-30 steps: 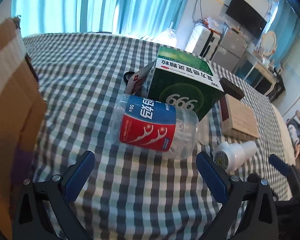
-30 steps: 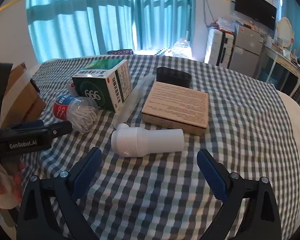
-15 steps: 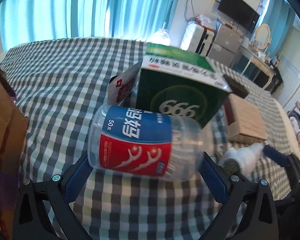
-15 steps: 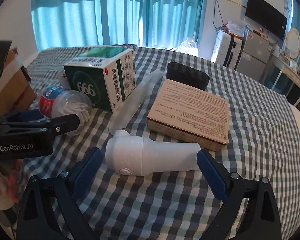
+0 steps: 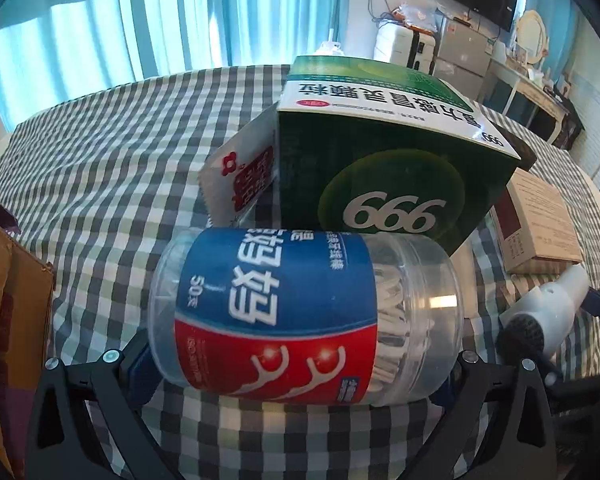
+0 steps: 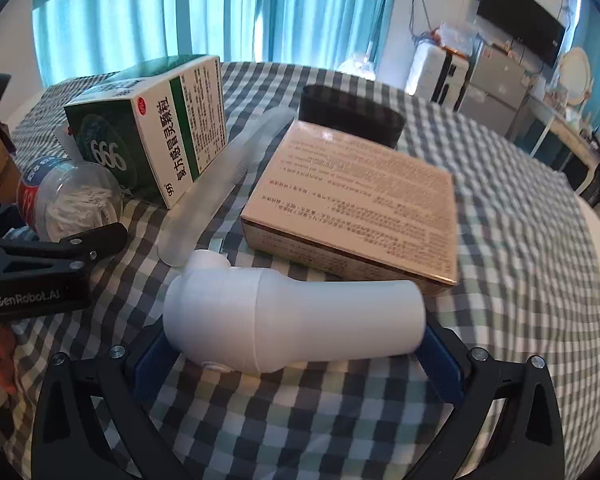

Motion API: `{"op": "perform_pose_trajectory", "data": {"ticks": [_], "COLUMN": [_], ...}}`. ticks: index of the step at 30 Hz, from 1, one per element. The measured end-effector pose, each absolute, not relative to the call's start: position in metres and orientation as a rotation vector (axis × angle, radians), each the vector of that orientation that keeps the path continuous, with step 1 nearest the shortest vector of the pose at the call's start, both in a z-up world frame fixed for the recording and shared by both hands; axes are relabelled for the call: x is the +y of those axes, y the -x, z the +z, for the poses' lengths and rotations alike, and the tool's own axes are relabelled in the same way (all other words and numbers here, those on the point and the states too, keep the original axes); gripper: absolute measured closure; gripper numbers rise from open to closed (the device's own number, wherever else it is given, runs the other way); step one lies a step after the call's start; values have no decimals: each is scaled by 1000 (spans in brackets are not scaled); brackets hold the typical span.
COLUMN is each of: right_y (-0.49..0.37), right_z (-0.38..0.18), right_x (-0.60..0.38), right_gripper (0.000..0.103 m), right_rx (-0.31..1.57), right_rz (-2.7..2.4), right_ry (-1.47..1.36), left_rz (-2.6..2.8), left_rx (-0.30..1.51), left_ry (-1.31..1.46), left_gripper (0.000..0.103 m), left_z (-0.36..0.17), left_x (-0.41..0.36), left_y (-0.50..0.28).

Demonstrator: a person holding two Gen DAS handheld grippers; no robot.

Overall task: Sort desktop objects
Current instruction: 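Grasp the clear floss container with the left gripper while the right grasps the white cylinder, then carry the floss container and white cylinder into the box and release both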

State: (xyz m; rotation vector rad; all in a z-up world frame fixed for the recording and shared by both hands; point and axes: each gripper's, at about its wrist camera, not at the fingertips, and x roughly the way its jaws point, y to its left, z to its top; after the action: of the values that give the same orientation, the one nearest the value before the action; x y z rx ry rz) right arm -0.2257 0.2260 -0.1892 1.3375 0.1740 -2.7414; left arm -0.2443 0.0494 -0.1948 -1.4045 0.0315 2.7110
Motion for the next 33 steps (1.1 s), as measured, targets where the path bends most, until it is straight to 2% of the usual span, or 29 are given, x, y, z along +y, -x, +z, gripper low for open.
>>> {"op": "perform_pose_trajectory", "data": {"ticks": [2, 3, 13, 16, 20, 24, 28, 33], "right_y": [223, 222, 180, 161, 140, 112, 86, 59], "right_z": [-185, -182, -170, -151, -131, -109, -77, -44], "right_x": [231, 232, 222, 217, 218, 216, 224, 217], "right_gripper": [1, 2, 3, 3, 3, 3, 3, 3], "right_rx": [88, 55, 38, 32, -103, -109, -197, -145], "right_rz": [-2747, -2748, -2714, -2744, -2746, -2798, -2823, -2875], "right_ry": [-1307, -1291, -1371, -1362, -1329, -1296, -1198, -1120], "left_rz": [2709, 2706, 2640, 2646, 2658, 2674, 2699, 2740], "left_rx": [51, 47, -32, -25, -13, -16, -14, -68], "left_ry": [1420, 1418, 1505, 1483, 1413, 1337, 1269, 1208], "left_gripper": [11, 12, 14, 14, 14, 14, 14, 14], "left_z": [-193, -192, -171, -154, -126, -95, -69, -40], "left_x": [47, 43, 6, 2, 1, 2, 6, -6], "left_y": [240, 234, 176, 155, 130, 105, 87, 69]}}
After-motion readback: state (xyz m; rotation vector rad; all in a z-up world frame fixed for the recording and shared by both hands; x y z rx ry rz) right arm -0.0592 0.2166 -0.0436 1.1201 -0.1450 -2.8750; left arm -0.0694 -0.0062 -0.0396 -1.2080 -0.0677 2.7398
